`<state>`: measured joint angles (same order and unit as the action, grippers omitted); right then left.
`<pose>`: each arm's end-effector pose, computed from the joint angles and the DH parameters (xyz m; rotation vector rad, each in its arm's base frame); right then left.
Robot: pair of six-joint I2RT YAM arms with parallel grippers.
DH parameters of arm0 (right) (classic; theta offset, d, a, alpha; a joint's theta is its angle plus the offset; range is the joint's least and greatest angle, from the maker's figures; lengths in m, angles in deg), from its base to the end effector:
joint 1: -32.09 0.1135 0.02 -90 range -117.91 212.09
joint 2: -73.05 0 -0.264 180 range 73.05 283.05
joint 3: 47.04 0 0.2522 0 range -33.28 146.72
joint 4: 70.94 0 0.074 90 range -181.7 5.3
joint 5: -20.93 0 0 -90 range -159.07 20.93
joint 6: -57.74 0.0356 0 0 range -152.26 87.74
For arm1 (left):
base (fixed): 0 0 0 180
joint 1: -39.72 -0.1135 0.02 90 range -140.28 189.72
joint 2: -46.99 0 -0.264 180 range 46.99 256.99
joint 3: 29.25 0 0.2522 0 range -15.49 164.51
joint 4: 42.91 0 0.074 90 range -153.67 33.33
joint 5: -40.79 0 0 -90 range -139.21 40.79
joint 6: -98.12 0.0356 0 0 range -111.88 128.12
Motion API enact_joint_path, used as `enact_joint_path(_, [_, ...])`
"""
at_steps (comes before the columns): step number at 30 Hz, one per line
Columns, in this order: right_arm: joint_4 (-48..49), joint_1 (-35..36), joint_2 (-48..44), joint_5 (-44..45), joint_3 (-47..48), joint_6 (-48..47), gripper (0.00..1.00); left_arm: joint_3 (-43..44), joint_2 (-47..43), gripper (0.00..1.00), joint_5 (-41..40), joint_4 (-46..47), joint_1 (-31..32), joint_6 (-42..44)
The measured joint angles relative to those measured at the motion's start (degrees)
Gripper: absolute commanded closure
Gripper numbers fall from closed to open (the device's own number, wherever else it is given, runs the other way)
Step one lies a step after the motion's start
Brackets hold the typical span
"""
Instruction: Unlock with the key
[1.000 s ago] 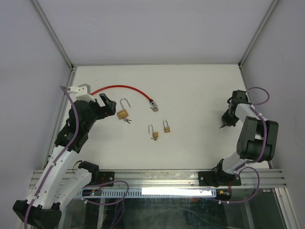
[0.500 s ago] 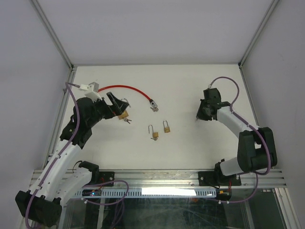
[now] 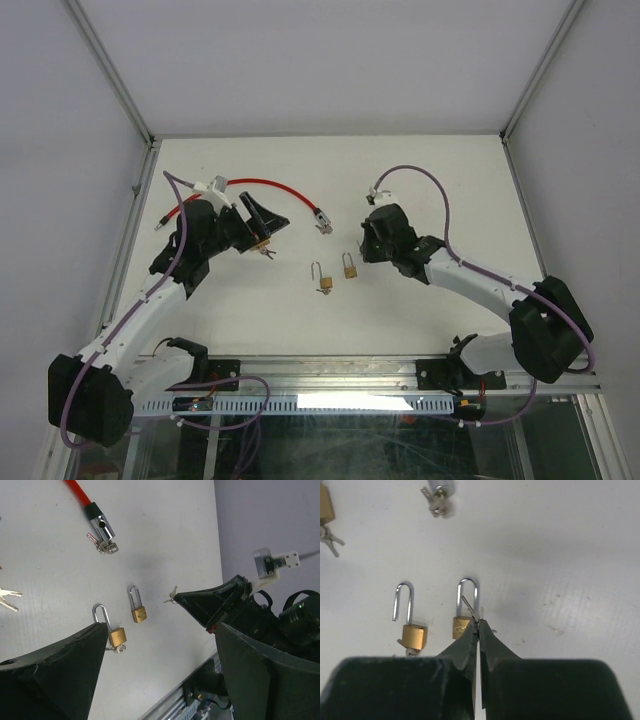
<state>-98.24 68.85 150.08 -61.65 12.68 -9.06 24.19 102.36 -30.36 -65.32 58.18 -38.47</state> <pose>0.2265 0.1635 0.2190 -0.2159 2.3606 0.3621 0.2052 -0.0806 0.2779 -0.2949 2.1114 -1.0320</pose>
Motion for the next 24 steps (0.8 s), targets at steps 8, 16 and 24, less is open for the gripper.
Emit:
enact_joint_path(8, [7.1, 11.9, -0.6, 9.1, -0.8, -2.6, 1.0, -0.3, 6.9, 0.21, -1.1, 3.8, 6.5, -8.3])
enact_joint_path(16, [15.4, 20.3, -0.7, 15.1, -1.8, -5.1, 1.0, -0.3, 10.8, 0.39, -6.0, 7.3, 12.5, -13.5])
enact_joint_path(24, [21.5, 24.4, -0.4, 19.4, -2.0, -6.8, 1.0, -0.3, 15.0, 0.56, -9.9, 8.9, 15.4, -17.0])
